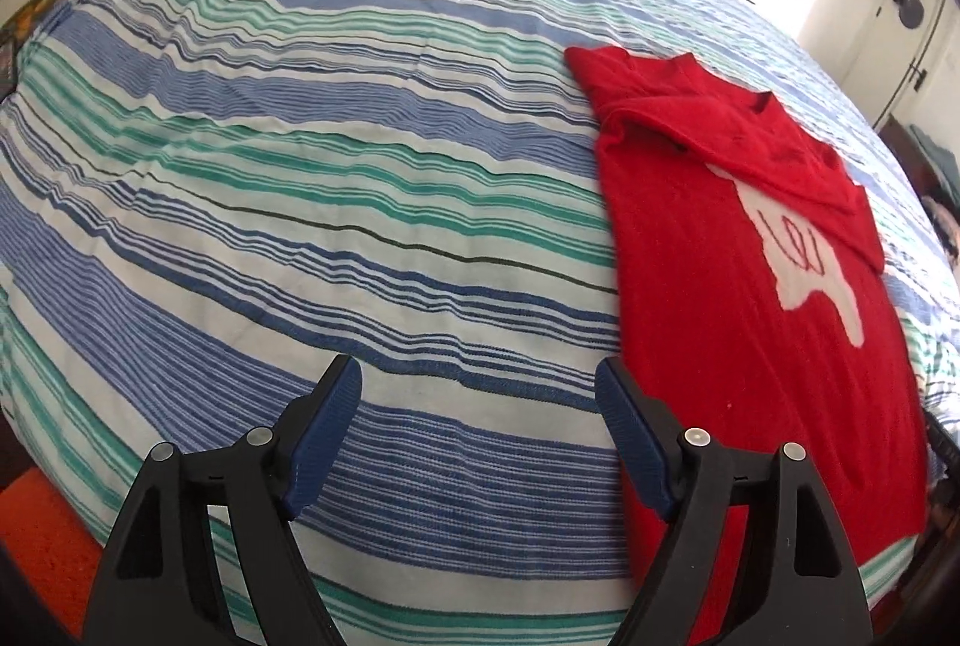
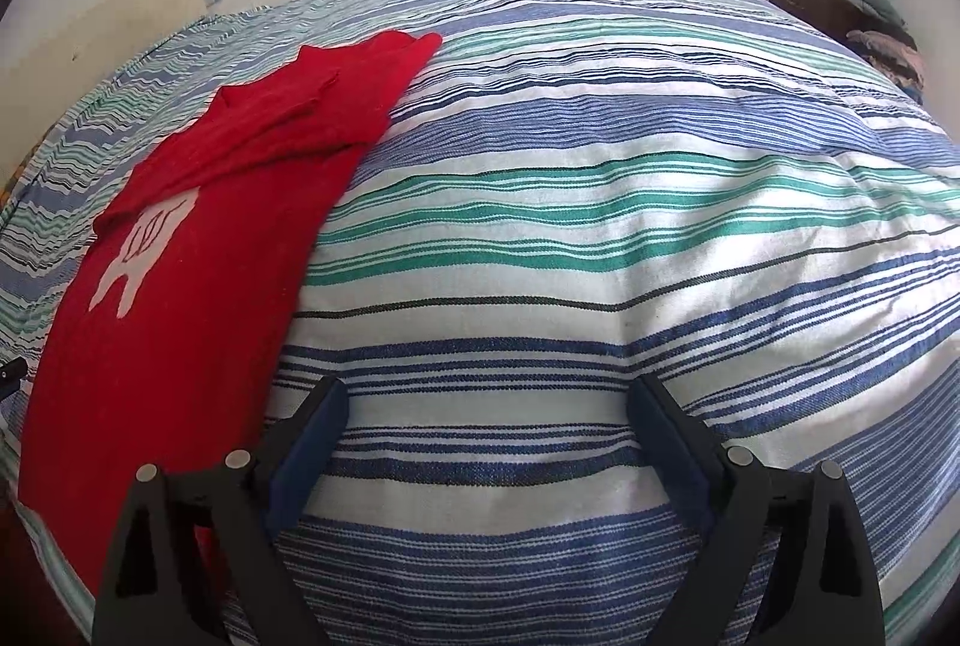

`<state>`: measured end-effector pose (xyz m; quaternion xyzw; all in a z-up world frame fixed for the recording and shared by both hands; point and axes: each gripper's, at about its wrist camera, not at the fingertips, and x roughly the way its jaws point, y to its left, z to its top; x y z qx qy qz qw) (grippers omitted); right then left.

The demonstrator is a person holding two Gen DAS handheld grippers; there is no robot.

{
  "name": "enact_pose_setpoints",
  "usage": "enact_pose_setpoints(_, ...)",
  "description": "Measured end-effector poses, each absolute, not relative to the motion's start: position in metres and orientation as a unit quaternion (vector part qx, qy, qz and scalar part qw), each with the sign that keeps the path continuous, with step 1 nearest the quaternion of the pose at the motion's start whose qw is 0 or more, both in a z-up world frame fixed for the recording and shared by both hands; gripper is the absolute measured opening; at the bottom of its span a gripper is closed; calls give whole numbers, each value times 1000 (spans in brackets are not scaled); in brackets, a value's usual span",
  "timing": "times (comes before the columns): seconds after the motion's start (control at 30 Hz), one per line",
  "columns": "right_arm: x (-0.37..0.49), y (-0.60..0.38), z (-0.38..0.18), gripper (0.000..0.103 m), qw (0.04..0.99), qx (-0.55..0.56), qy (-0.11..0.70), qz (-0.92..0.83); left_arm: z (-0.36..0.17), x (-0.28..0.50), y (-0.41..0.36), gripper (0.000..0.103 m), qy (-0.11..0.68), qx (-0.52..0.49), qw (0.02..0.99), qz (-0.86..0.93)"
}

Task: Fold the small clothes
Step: 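Open the left gripper and release the sleeve onto the sweater, then grasp the hem with both grippers and fold it up toward the collar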

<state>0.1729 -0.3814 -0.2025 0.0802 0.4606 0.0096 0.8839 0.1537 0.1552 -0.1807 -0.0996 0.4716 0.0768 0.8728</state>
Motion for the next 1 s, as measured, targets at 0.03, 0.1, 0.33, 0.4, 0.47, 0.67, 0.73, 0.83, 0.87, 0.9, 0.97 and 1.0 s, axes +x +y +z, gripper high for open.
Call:
enact_pose_setpoints(0.03, 170, -381, -203, 94, 884, 80, 460, 8, -181, 152, 155, 82, 472, -98, 872, 79)
enact_pose_setpoints(0.1, 165, -382, -203, 94, 885, 80, 459, 6, -182, 151, 156, 82, 474, -92, 872, 83)
enact_pose_setpoints(0.33, 158, -381, -203, 95, 885, 76, 459, 3, -186, 149, 157, 82, 484, -75, 867, 96)
enact_pose_setpoints(0.4, 157, -381, -203, 95, 885, 76, 460, 4, -185, 147, 158, 82, 490, -73, 863, 92)
enact_pose_setpoints(0.47, 157, -382, -199, 95, 880, 74, 470, 9, -177, 139, 161, 82, 494, -96, 862, 66)
enact_pose_setpoints(0.67, 124, -402, -145, 88, 874, 190, 439, 81, -170, 104, 153, 82, 511, -186, 835, -87)
enact_pose_setpoints(0.73, 111, -395, -134, 88, 864, 203, 442, 127, -174, 102, 137, 80, 527, -183, 820, -127)
enact_pose_setpoints(0.83, 101, -377, -140, 88, 823, 234, 482, 190, -183, 106, 109, 77, 553, -153, 805, -153)
enact_pose_setpoints(0.87, 100, -370, -145, 87, 811, 231, 499, 198, -187, 107, 102, 74, 562, -142, 800, -152)
enact_pose_setpoints(0.9, 98, -359, -152, 85, 802, 223, 517, 201, -191, 108, 97, 73, 570, -134, 797, -147)
enact_pose_setpoints(0.97, 98, -341, -166, 78, 783, 208, 548, 209, -194, 109, 91, 73, 574, -129, 796, -140)
enact_pose_setpoints(1.0, 100, -335, -173, 72, 779, 201, 557, 209, -194, 108, 89, 66, 574, -131, 796, -142)
